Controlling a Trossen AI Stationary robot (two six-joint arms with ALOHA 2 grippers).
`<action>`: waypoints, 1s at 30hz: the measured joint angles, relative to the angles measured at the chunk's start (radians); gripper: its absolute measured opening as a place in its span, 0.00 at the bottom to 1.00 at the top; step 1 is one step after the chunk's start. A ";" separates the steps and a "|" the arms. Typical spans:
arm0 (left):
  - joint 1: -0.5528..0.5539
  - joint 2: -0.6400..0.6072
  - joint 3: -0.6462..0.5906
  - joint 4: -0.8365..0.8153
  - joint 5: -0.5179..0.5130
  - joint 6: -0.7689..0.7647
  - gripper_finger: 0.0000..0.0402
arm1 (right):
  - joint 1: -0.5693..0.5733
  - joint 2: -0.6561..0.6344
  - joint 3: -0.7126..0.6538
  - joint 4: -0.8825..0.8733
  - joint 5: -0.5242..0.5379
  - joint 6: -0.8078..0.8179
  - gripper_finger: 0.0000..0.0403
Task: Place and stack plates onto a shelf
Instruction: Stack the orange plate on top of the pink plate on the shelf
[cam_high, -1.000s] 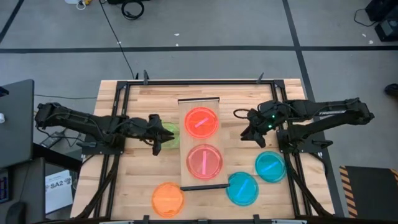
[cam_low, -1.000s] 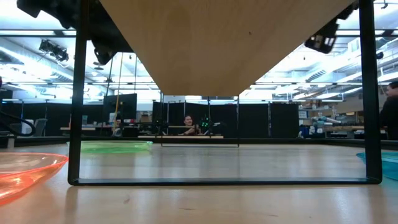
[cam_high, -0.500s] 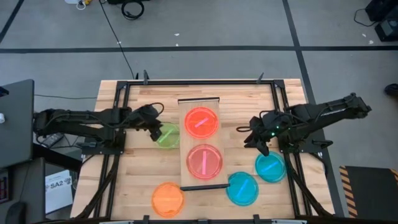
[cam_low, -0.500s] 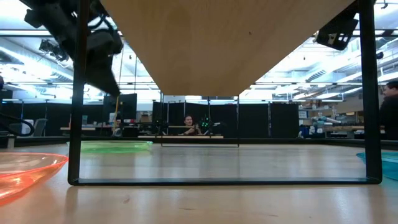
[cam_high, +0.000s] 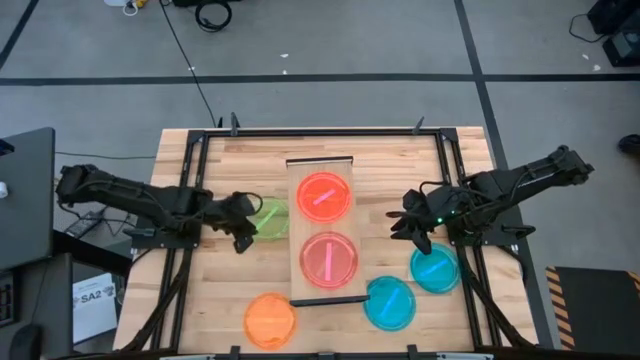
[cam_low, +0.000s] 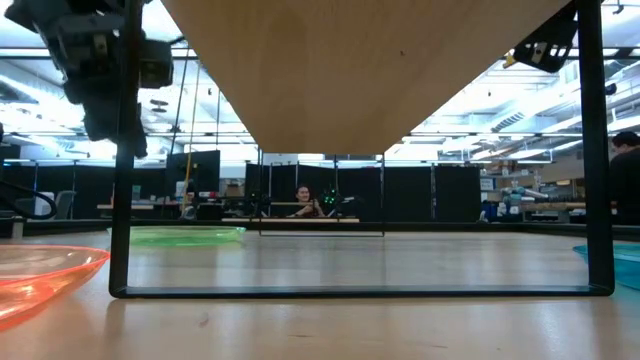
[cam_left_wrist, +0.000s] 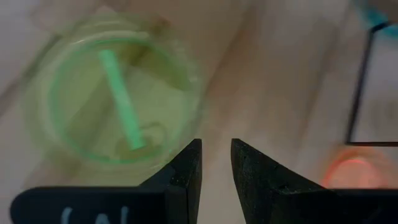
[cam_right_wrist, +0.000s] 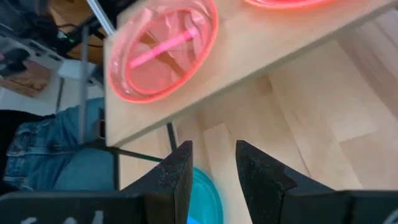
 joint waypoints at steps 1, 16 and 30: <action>-0.020 0.000 0.000 0.018 -0.002 -0.014 0.23 | 0.004 0.000 0.000 0.009 0.000 0.000 0.32; -0.429 0.043 0.001 0.207 -0.100 -0.290 0.23 | 0.088 0.016 0.000 0.076 0.071 0.102 0.32; -0.642 0.329 0.001 0.357 -0.140 -0.517 0.23 | 0.092 0.092 0.000 0.109 0.069 0.097 0.32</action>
